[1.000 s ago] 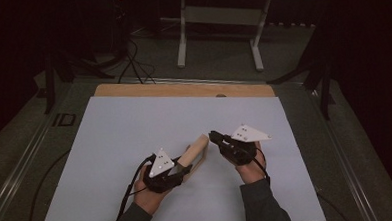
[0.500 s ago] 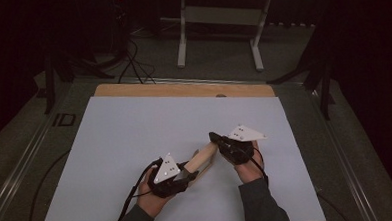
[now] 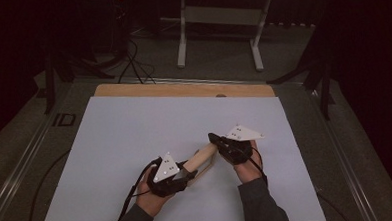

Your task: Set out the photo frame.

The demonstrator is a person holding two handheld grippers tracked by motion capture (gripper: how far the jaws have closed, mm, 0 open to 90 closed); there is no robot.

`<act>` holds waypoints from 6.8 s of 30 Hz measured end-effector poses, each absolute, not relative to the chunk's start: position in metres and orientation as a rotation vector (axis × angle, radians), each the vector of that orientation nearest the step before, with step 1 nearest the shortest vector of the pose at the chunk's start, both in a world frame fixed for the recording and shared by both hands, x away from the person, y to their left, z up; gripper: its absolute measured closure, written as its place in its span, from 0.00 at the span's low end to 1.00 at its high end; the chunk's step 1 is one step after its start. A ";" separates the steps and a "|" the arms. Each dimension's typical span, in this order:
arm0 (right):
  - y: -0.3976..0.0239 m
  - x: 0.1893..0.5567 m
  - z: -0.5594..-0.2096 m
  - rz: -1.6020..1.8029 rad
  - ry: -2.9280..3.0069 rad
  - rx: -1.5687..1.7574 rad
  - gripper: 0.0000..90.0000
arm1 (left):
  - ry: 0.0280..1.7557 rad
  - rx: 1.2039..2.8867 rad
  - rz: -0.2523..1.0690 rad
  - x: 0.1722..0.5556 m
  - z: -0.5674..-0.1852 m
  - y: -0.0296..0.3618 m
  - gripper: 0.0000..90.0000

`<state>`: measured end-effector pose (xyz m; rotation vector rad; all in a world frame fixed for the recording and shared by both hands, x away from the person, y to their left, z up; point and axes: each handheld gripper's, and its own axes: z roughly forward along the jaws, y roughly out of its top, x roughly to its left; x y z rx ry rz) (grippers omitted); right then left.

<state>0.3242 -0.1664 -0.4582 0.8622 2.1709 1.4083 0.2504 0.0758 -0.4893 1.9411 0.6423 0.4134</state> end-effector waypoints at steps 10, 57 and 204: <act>-0.169 0.323 -0.457 1.385 2.173 0.867 1.00 | 0.716 1.928 0.438 0.257 -0.489 0.084 0.64; -0.187 0.312 -0.447 1.474 2.282 0.764 0.53 | 0.832 1.897 0.432 0.271 -0.491 0.094 0.60; -0.135 0.375 -0.479 1.349 2.321 0.913 0.48 | 0.949 1.820 0.431 0.350 -0.492 0.118 0.54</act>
